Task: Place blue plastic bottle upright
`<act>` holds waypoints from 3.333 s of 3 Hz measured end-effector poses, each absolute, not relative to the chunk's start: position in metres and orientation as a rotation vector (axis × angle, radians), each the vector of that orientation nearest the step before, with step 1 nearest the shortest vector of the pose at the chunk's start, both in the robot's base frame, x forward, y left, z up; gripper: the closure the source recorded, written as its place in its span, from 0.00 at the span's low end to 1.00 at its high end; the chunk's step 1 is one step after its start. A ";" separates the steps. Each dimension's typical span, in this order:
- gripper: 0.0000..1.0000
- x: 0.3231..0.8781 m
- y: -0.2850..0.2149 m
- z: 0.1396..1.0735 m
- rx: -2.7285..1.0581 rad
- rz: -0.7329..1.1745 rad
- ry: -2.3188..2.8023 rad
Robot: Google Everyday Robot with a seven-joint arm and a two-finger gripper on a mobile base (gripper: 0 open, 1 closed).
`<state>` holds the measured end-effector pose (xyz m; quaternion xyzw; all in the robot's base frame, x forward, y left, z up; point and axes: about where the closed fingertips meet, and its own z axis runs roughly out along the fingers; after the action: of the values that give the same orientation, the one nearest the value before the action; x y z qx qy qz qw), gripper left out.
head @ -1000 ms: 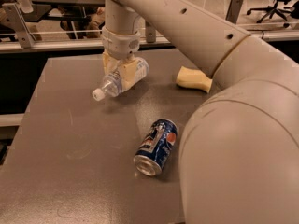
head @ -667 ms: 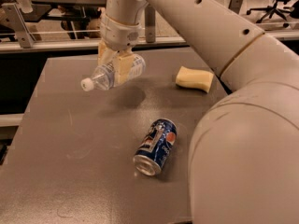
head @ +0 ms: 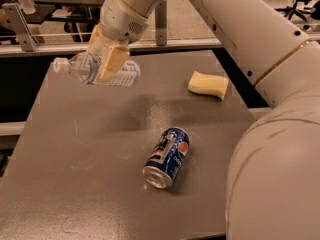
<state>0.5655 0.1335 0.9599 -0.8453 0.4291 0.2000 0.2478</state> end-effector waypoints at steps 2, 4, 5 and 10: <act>1.00 0.564 0.157 0.970 -1.986 0.813 1.270; 1.00 0.585 0.161 0.966 -1.676 0.987 1.301; 1.00 0.593 0.161 0.960 -1.545 1.082 1.290; 0.37 0.598 0.191 0.927 -1.308 1.327 1.148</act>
Offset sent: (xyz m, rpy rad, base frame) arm 0.0096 0.0267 0.0188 0.4046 0.2905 -0.2560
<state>0.5976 0.1906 0.9266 -0.5310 0.4661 0.5387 0.4588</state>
